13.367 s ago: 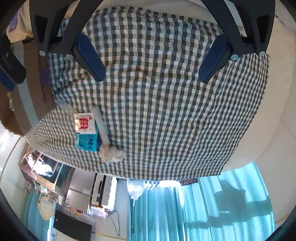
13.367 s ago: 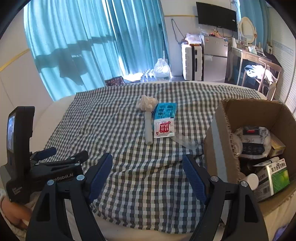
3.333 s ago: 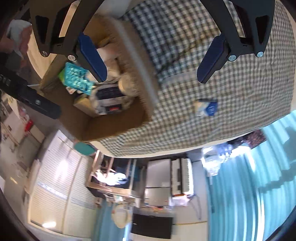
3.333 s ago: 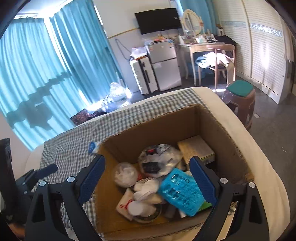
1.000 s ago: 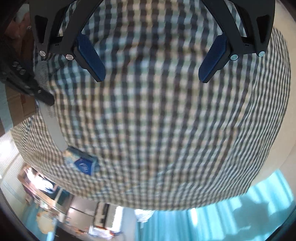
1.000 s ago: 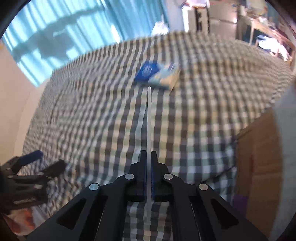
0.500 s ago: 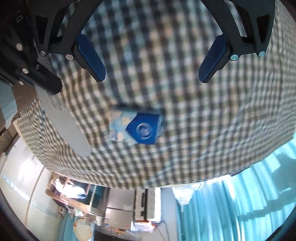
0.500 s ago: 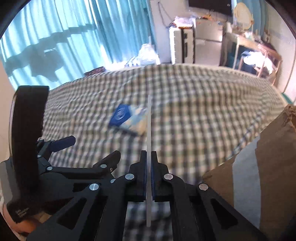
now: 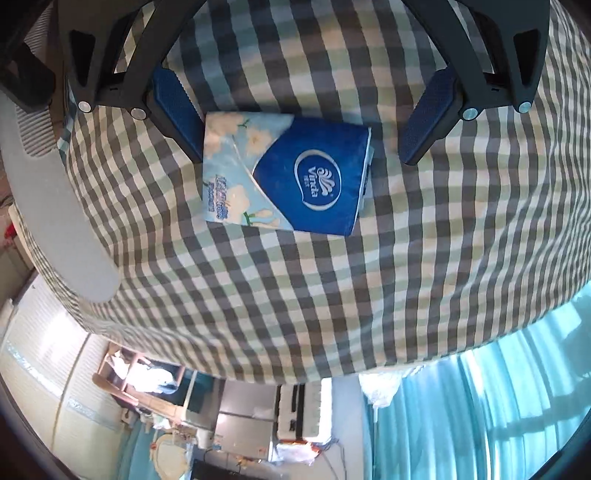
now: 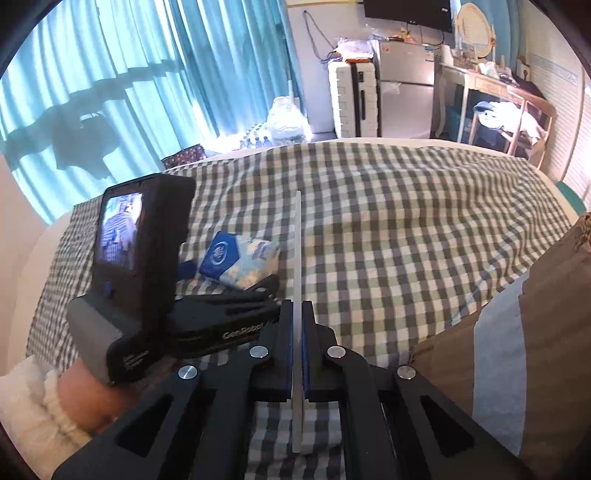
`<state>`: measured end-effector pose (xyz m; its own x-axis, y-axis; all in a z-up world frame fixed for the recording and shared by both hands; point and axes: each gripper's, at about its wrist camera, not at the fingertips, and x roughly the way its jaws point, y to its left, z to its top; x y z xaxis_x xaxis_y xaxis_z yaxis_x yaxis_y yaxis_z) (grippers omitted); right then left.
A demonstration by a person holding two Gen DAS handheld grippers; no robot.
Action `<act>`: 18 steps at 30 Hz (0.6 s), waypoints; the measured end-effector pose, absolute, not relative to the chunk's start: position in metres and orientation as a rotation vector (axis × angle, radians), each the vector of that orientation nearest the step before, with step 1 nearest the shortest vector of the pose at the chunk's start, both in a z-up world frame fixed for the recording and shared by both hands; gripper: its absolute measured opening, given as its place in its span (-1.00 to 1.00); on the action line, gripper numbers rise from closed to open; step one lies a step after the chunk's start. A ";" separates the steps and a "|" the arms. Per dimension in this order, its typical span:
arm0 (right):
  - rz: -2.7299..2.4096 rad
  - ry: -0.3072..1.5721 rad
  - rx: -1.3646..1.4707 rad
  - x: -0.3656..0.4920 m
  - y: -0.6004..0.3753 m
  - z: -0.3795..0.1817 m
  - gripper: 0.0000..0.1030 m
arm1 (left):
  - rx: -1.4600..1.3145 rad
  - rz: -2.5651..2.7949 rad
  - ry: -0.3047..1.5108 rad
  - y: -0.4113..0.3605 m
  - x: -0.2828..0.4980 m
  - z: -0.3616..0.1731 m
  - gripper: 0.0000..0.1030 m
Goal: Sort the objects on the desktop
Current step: 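Grasp the blue-white tissue pack with the left tool, then carry the tissue pack into the cardboard box and release it with the left tool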
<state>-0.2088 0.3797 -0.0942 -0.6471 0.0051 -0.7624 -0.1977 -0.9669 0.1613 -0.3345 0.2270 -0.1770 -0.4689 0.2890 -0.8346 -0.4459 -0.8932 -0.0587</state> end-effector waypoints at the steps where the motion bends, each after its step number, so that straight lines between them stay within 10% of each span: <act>1: 2.735 0.359 -1.262 -0.208 0.379 -0.093 -0.94 | -1.296 2.349 0.226 0.225 -0.334 -0.174 0.63; 18: 2.862 0.504 -1.089 -0.130 0.363 -0.001 -0.94 | -1.124 2.412 0.149 0.154 -0.206 -0.022 0.45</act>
<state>-0.1304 0.3632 -0.0010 -0.7532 -0.0789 -0.6531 -0.1489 -0.9466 0.2861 -0.2057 0.1540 -0.0217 -0.5527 0.3705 -0.7465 -0.4594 -0.8828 -0.0980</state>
